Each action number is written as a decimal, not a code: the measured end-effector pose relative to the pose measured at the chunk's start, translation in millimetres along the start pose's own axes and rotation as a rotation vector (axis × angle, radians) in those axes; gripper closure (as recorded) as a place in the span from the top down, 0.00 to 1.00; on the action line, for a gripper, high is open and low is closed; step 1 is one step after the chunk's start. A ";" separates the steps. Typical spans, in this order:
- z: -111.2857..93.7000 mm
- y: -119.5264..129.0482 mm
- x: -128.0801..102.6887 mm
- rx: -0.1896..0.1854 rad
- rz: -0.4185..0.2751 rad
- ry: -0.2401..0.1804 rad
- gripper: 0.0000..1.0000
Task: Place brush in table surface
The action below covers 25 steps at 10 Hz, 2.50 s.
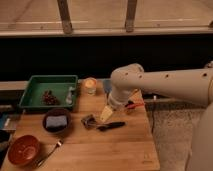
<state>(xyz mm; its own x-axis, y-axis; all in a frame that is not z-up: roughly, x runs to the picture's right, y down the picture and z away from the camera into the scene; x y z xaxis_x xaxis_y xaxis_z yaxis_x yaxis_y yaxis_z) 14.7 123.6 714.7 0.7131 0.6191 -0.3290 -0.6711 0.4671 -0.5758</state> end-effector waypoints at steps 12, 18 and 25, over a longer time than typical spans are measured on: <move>103.3 30.9 -23.5 -0.139 -0.116 0.100 0.80; 144.3 47.7 -11.1 -0.207 -0.112 0.166 0.80; 157.3 62.9 -2.9 -0.190 -0.088 0.134 0.31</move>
<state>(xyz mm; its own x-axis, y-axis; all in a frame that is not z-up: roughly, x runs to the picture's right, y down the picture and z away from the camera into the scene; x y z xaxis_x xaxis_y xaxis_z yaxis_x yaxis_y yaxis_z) -61.4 250.5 797.2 0.7960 0.4861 -0.3606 -0.5642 0.3802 -0.7329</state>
